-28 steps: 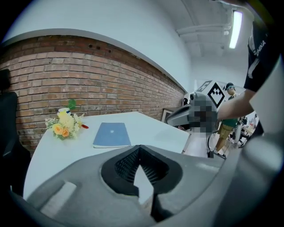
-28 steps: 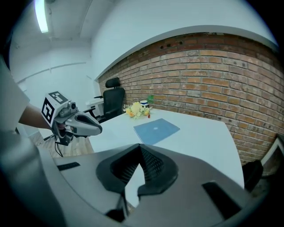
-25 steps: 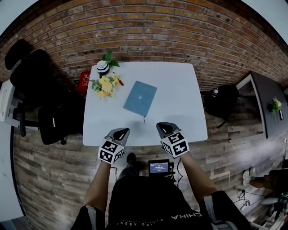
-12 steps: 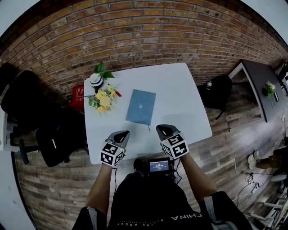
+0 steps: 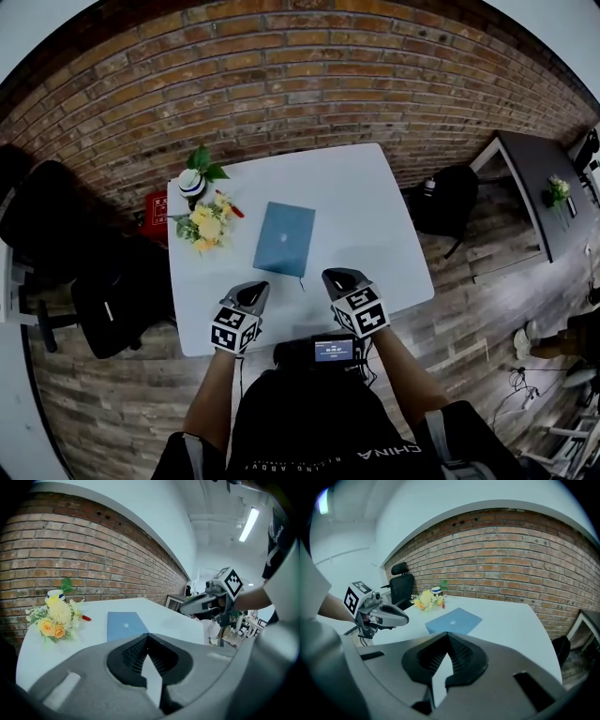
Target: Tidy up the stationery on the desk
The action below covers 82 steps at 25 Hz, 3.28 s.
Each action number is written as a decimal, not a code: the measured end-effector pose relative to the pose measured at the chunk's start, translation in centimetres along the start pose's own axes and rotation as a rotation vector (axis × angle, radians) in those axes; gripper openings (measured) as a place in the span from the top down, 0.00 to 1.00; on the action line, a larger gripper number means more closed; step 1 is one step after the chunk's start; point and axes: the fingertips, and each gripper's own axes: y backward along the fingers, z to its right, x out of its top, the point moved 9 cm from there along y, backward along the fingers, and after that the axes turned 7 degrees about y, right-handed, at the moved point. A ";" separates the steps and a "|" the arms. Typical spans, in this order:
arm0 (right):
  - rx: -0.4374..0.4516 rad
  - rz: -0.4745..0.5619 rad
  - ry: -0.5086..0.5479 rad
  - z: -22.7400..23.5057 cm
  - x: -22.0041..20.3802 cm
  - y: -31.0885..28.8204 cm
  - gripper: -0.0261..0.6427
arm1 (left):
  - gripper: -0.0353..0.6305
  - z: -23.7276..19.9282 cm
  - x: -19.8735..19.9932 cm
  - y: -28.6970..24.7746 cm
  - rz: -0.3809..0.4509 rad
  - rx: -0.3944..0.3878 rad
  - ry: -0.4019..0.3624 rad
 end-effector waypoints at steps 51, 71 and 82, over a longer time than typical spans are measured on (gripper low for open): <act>0.193 -0.005 0.066 6.8 0.3 -2.5 0.95 | 0.94 0.6 4.6 -4.3 -0.055 0.202 -0.007; 0.083 -0.160 -0.278 6.4 -1.2 -14.3 0.73 | 0.63 -9.8 2.4 -11.1 -0.282 0.104 0.105; 0.022 -0.170 -0.284 5.5 -2.0 -15.3 0.76 | 0.64 -9.8 1.6 -11.7 -0.314 0.089 0.107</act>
